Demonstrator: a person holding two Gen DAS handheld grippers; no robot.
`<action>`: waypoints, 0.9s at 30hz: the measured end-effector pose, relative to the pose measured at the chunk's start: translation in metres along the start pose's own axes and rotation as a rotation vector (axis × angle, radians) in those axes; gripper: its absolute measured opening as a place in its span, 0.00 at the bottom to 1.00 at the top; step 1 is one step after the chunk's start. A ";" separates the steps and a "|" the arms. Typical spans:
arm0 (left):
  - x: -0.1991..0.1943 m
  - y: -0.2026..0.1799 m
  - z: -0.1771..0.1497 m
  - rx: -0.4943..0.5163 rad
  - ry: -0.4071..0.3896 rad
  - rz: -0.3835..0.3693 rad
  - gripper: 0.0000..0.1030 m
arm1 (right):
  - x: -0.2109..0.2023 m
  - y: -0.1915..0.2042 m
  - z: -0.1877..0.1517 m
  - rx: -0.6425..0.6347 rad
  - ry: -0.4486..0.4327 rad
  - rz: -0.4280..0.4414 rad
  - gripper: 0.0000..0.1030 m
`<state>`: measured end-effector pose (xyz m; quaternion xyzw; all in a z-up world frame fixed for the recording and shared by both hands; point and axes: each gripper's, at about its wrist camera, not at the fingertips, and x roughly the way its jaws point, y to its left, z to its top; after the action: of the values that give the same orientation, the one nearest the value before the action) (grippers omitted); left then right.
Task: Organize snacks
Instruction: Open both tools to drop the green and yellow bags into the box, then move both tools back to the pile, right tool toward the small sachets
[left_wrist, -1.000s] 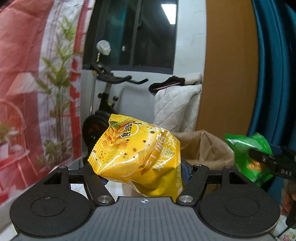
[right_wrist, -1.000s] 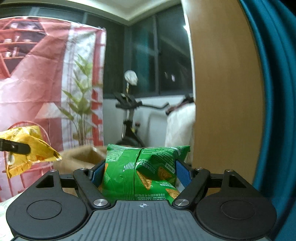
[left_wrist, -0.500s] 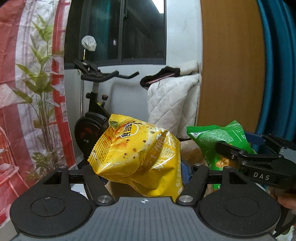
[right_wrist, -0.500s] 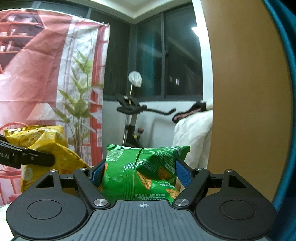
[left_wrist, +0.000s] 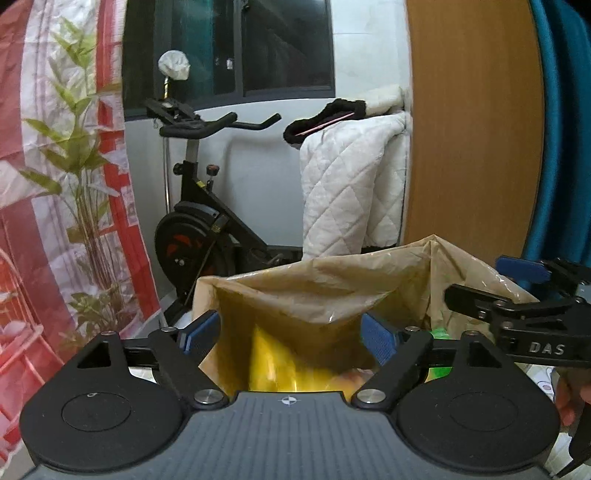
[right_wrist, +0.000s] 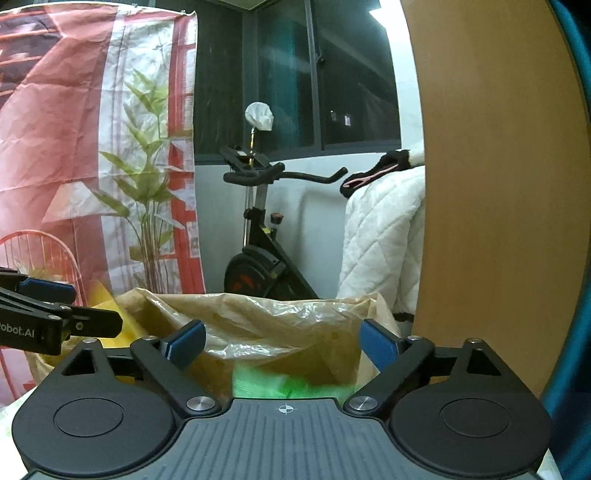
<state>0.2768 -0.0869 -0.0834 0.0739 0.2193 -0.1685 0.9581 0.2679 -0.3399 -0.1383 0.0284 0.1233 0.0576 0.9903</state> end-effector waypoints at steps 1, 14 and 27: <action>-0.003 0.003 0.000 -0.015 0.003 -0.002 0.83 | -0.004 -0.001 -0.001 0.002 0.001 0.002 0.86; -0.080 0.031 -0.020 -0.123 -0.009 -0.013 0.82 | -0.089 -0.015 -0.016 0.073 -0.020 0.059 0.85; -0.117 0.051 -0.079 -0.153 0.028 0.006 0.81 | -0.128 -0.026 -0.082 0.164 0.077 0.055 0.74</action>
<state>0.1646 0.0119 -0.0978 0.0032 0.2449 -0.1471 0.9583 0.1272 -0.3780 -0.1883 0.1104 0.1648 0.0757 0.9772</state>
